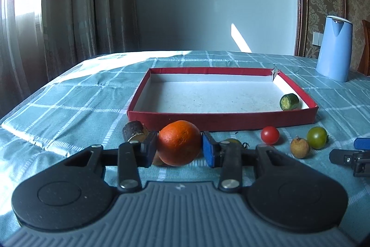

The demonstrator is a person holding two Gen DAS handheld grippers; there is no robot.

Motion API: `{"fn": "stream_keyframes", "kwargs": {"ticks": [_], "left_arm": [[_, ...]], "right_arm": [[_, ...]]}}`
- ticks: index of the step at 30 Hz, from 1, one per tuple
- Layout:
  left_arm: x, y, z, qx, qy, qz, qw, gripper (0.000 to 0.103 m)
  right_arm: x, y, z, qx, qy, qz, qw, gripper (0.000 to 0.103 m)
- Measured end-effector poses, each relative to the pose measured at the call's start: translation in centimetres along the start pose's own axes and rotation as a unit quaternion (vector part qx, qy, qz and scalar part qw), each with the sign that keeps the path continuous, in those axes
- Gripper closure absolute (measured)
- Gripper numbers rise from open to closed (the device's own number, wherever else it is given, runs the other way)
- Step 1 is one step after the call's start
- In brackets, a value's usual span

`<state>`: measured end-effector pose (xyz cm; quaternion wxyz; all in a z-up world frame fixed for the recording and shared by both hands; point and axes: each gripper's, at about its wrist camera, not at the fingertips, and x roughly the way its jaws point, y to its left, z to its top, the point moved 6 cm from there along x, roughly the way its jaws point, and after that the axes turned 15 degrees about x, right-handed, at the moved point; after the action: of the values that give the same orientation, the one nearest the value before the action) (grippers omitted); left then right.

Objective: Organize fruits
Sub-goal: 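Close the left gripper around the orange, then carry the orange into the red box and open the left gripper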

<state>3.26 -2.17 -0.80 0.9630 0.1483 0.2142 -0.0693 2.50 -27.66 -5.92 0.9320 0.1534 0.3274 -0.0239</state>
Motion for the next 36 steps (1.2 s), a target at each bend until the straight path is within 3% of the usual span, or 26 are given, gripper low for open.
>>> {"fn": "stream_keyframes", "kwargs": {"ticks": [7,14,27,36], "left_arm": [[1.2,-0.5,4.1,0.014,-0.023,0.016,0.9995,0.065],[5.3,-0.6,5.8,0.014,-0.004,0.033,0.9994,0.065],[11.2,1.2,6.2,0.003,0.031,0.045,0.9985,0.065],[12.5,1.8,4.8,0.002,0.057,0.057,0.9967,0.060]], "right_arm": [[0.5,0.4,0.1,-0.007,0.008,-0.006,1.000,0.018],[0.7,0.3,0.0,-0.009,0.013,-0.007,1.000,0.015],[0.7,0.1,0.1,0.002,0.014,0.003,1.000,0.015],[0.7,0.2,0.1,0.002,0.014,0.002,1.000,0.015]]}}
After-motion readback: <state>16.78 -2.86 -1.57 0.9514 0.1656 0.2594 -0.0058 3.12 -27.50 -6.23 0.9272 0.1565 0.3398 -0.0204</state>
